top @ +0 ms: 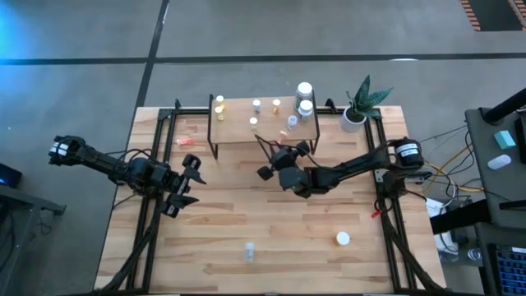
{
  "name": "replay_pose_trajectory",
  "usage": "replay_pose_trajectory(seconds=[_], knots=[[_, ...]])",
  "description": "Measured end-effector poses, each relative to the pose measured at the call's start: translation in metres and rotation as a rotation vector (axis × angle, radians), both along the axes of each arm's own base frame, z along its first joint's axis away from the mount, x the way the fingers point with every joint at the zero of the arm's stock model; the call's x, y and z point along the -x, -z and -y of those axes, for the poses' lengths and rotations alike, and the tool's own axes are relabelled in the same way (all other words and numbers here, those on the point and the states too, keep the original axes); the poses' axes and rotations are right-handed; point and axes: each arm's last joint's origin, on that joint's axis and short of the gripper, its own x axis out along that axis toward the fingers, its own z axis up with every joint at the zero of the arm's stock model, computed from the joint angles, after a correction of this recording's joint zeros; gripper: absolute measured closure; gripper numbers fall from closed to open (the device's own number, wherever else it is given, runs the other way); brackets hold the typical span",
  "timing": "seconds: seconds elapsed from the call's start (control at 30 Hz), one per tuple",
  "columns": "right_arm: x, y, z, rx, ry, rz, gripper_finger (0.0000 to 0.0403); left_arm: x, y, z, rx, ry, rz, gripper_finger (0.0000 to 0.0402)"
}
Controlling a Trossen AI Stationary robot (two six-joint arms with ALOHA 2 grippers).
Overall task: Pick and place medicine bottles onto shelf by color
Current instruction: Put the pink pill bottle on the shelf
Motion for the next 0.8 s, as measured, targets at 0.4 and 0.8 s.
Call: replay_pose_trajectory(seconds=[0.4, 0.8], knots=[[0.015, -0.017, -0.054, -0.010, -0.155, 0.043, 0.0331, -0.004, 0.000, 0.001, -0.004, -0.001, -0.018, 0.0185], [0.025, -0.011, -0.088, -0.059, -0.269, 0.049, 0.0330, 0.002, -0.002, 0.000, 0.008, 0.008, -0.022, 0.0185]])
